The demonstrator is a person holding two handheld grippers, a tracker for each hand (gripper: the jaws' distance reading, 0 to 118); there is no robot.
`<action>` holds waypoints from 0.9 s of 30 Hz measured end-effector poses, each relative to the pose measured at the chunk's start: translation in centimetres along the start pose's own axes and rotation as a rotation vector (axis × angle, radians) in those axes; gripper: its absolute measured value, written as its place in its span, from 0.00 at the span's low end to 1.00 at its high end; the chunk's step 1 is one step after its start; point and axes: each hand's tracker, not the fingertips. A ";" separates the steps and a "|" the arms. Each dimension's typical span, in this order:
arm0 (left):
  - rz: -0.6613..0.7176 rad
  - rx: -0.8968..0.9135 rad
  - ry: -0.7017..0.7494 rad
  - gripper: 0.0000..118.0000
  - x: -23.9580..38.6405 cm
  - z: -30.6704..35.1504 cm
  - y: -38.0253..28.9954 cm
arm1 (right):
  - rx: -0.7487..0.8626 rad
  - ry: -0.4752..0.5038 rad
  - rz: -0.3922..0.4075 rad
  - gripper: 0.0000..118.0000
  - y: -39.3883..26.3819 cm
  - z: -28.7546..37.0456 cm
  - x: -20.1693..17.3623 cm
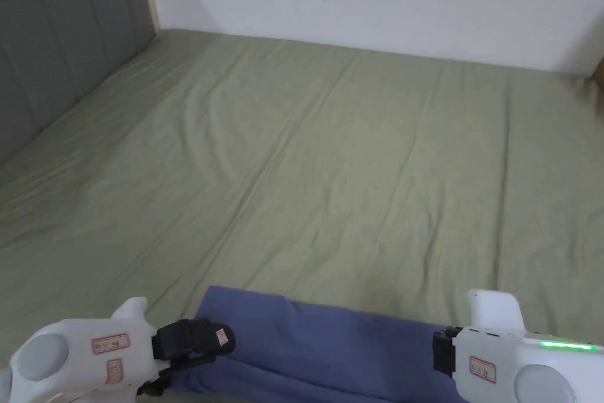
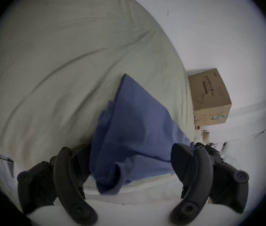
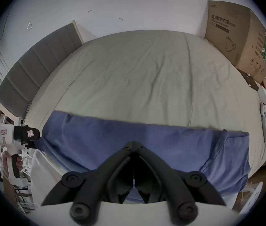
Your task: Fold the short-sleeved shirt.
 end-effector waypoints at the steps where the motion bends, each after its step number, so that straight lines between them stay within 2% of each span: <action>1: 0.003 -0.002 -0.005 0.82 -0.3 -0.4 0.2 | -0.002 0.001 -0.009 0.00 -0.1 0.0 -0.2; 2: 0.033 0.012 -0.038 0.70 -0.7 -0.5 0.3 | -0.006 0.005 -0.019 0.00 -0.1 0.0 -0.1; 3: 0.064 0.019 -0.070 0.33 -1.1 -0.8 0.7 | -0.011 0.010 -0.025 0.00 0.0 -0.1 0.0; 4: 0.096 0.016 -0.076 0.33 -1.7 -0.8 1.3 | -0.013 0.013 -0.031 0.00 -0.1 -0.1 0.0; 5: 0.124 -0.011 -0.025 0.14 -2.2 -1.2 1.7 | -0.015 0.014 -0.033 0.00 -0.1 0.0 -0.2; 6: 0.120 0.005 -0.016 0.05 -2.7 -1.4 1.7 | -0.017 0.014 -0.028 0.00 -0.1 0.0 -0.2; 10: 0.027 -0.039 -0.034 0.05 2.1 0.0 1.9 | -0.020 0.005 -0.013 0.00 -0.1 -0.1 -0.6; 11: 0.022 -0.035 -0.026 0.05 -0.4 0.1 2.8 | -0.021 0.007 -0.016 0.00 0.0 -0.1 -0.6; 13: 0.018 -0.025 -0.021 0.05 -1.2 1.3 3.5 | -0.026 0.013 -0.021 0.00 0.1 -0.2 -0.6; 17: -0.004 0.095 0.097 0.05 -2.4 5.6 4.7 | 0.006 0.009 -0.031 0.00 0.1 0.4 -0.5; 21: 0.014 0.121 0.192 0.05 -4.9 8.9 6.5 | 0.007 0.014 -0.022 0.00 0.3 0.4 -0.4; 23: -0.024 0.145 0.250 0.05 -3.6 9.7 6.2 | 0.006 0.008 -0.026 0.00 0.3 0.3 -0.2; 27: -0.064 0.175 0.238 0.05 -0.4 9.8 5.5 | 0.000 0.032 -0.072 0.00 0.0 0.1 0.7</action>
